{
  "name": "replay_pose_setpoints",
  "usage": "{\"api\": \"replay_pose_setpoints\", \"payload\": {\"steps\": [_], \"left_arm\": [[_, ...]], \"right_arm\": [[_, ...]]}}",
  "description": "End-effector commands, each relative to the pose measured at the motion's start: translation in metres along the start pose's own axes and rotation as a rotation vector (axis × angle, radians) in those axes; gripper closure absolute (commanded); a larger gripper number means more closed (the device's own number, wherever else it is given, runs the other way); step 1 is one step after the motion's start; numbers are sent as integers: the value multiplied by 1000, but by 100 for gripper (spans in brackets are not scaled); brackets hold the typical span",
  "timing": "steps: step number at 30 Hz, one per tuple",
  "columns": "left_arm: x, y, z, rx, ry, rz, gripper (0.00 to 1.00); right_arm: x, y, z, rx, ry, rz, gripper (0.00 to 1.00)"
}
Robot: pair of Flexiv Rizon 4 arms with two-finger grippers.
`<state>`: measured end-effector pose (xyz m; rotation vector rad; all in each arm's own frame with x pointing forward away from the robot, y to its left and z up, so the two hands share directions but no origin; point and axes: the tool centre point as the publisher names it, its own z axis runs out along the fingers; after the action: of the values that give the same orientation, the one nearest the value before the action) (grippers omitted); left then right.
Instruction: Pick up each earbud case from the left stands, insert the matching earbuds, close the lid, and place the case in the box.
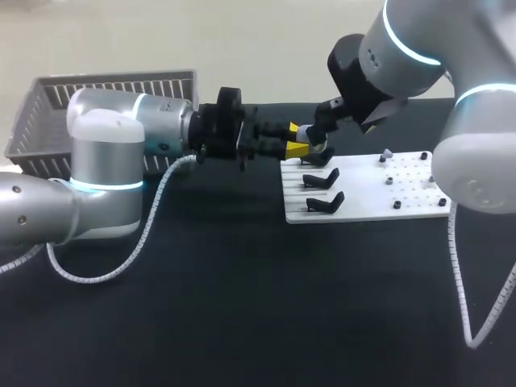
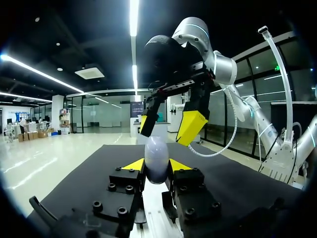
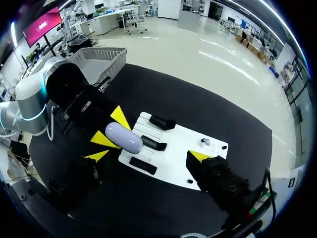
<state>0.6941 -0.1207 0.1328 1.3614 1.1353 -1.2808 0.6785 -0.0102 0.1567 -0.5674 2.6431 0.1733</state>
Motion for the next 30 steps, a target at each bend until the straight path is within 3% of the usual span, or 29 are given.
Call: {"api": "replay_pose_setpoints", "payload": {"steps": [1,17,30], "left_arm": [[1,1,0,1,-1,1,100],[1,1,0,1,-1,1,100],[1,1,0,1,-1,1,100]], "right_arm": [[-3,-2,5,-3,11,3,0],[-4,-9,8,-7,8,21,0],[-15,-22,-22,59,-62,22,0]]}}
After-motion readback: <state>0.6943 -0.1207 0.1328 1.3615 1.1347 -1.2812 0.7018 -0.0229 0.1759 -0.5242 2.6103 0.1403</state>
